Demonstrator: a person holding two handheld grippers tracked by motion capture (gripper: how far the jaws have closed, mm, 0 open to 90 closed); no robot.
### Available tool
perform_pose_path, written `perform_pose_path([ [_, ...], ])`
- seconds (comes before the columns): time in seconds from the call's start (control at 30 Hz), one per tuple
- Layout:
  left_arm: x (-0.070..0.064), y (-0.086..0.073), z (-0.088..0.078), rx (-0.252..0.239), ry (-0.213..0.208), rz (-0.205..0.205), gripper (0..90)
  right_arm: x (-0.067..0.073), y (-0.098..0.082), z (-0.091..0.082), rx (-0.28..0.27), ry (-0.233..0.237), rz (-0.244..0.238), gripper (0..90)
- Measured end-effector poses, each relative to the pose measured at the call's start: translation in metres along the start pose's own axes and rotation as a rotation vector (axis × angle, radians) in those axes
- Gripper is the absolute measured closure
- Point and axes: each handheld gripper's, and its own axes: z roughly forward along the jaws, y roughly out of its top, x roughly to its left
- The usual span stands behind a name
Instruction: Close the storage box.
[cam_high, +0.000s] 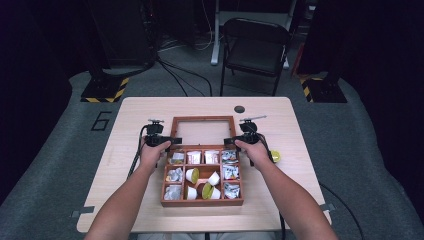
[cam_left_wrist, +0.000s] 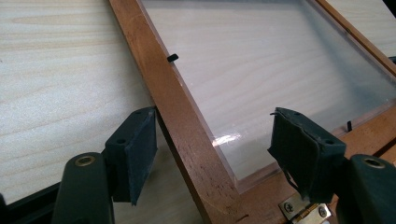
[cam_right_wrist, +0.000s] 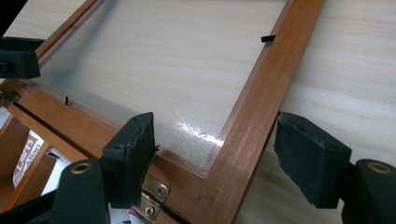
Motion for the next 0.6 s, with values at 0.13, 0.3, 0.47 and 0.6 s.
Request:
perform_pose_path([
  [0.13,0.0015,-0.0005,0.0012,-0.004,-0.005,-0.006,31.5,-0.0018,-0.0003,0.0017,-0.006,0.004,-0.002,28.6],
  [0.3,0.0023,-0.0022,0.0021,-0.014,-0.012,-0.023,30.6,-0.0031,0.0,0.002,0.0,0.01,0.004,28.9],
  [0.47,0.006,-0.0055,0.0029,-0.033,-0.038,-0.054,31.2,-0.0038,0.0,0.0023,0.008,0.017,0.018,28.9],
  [0.6,0.0056,-0.0053,0.0028,-0.032,-0.034,-0.05,31.2,-0.0053,-0.0003,0.0041,0.007,0.026,0.036,29.0],
])
